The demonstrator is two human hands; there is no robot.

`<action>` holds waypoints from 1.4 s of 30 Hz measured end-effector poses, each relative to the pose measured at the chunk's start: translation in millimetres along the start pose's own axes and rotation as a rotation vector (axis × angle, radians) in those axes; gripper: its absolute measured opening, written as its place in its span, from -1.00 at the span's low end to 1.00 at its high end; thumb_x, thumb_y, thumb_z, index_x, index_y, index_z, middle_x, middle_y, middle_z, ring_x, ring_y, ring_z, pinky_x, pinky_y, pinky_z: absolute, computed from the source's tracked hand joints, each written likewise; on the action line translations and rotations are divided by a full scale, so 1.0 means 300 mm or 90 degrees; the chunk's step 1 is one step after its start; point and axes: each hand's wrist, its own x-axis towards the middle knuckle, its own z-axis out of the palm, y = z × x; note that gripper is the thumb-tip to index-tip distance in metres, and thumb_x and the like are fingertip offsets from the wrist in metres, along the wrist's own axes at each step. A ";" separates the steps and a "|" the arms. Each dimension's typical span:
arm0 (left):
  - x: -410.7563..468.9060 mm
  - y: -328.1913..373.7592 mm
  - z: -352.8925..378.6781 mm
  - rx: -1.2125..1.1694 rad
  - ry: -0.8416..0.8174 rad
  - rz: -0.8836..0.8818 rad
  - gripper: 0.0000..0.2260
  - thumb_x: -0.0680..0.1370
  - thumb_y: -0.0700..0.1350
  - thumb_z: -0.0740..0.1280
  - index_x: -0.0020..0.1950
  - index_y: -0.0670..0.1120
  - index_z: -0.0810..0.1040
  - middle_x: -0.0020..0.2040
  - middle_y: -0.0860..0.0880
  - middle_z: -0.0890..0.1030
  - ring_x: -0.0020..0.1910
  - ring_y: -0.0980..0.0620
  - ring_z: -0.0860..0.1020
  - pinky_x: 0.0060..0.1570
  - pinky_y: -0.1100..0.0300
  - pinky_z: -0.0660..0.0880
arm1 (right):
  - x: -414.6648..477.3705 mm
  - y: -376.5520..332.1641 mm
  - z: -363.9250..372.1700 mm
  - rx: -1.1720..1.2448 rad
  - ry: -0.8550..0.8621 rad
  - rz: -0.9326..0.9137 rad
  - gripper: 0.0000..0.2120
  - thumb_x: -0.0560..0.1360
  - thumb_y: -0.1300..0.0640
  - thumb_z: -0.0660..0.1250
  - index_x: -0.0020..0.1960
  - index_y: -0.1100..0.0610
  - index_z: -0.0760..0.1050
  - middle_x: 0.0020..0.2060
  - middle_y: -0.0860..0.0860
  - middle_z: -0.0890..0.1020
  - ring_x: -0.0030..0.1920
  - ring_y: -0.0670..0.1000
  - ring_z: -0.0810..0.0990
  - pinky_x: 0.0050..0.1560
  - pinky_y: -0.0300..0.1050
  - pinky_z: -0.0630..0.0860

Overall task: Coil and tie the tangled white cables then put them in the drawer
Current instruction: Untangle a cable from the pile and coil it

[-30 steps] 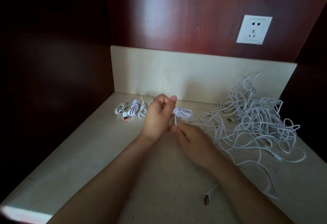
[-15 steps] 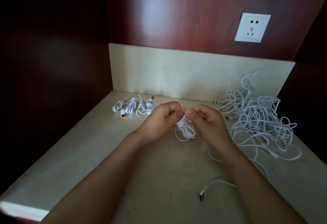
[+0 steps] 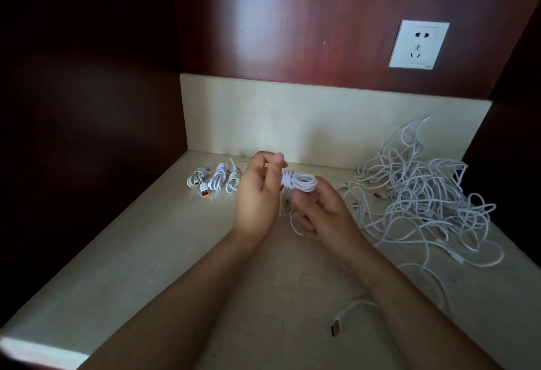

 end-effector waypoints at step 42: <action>0.036 -0.024 -0.013 -0.131 -0.254 -0.292 -0.93 0.62 -0.12 0.29 -0.02 -0.10 0.51 -0.20 -0.07 0.59 -0.28 0.03 0.58 -0.21 0.15 0.52 | 0.021 0.010 -0.070 0.080 0.146 0.037 -0.87 0.57 0.30 0.29 0.03 0.17 0.59 -0.24 0.02 0.68 -0.31 -0.09 0.63 -0.42 -0.24 0.50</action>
